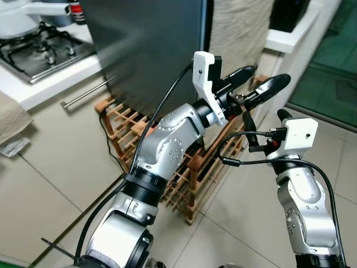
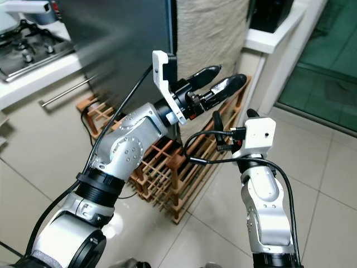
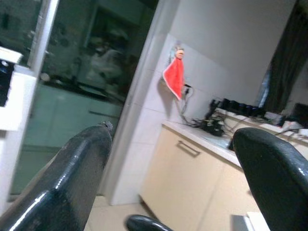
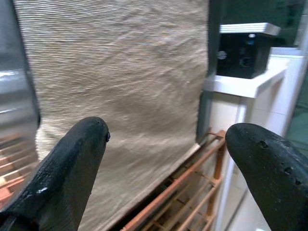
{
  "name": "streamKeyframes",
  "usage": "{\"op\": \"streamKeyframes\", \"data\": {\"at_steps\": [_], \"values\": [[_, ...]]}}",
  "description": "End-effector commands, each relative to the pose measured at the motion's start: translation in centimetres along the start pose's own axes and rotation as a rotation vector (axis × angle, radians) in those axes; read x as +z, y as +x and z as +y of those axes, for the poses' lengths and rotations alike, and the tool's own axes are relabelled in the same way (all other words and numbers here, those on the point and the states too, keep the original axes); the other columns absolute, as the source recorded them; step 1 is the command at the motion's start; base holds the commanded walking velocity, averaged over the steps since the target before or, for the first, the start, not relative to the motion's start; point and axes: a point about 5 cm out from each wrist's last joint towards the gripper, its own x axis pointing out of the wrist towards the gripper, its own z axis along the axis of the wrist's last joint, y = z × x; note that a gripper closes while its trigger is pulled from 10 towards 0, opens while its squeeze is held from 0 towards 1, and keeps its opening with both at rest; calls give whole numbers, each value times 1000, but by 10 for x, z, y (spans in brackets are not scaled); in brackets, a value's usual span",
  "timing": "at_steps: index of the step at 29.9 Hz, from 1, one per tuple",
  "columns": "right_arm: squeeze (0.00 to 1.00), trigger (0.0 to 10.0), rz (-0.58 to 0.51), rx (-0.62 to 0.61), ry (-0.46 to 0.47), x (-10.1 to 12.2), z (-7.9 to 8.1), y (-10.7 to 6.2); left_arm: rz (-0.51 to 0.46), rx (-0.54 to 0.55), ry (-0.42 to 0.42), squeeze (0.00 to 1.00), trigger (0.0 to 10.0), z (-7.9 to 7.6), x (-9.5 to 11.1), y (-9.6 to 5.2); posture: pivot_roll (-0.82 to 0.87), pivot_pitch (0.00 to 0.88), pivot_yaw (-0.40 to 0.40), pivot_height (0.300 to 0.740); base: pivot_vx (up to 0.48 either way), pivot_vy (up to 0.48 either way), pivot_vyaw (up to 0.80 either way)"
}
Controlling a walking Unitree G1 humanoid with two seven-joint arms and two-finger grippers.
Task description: Restocking fridge
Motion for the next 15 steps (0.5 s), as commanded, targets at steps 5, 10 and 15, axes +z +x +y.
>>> {"op": "streamKeyframes", "data": {"at_steps": [5,10,15], "values": [[0,10000,-34,-44,2,5,-3,4,-98,138,43,0,10000,4,13,-12,-161,33,79,740,0,0,0],[0,10000,-54,-90,-16,7,-9,2,-136,292,123,0,10000,12,29,-52,-133,29,67,740,0,0,0],[0,10000,-57,-124,-20,5,-13,3,-110,498,202,0,10000,31,28,-80,-106,19,53,740,0,0,0]]}}
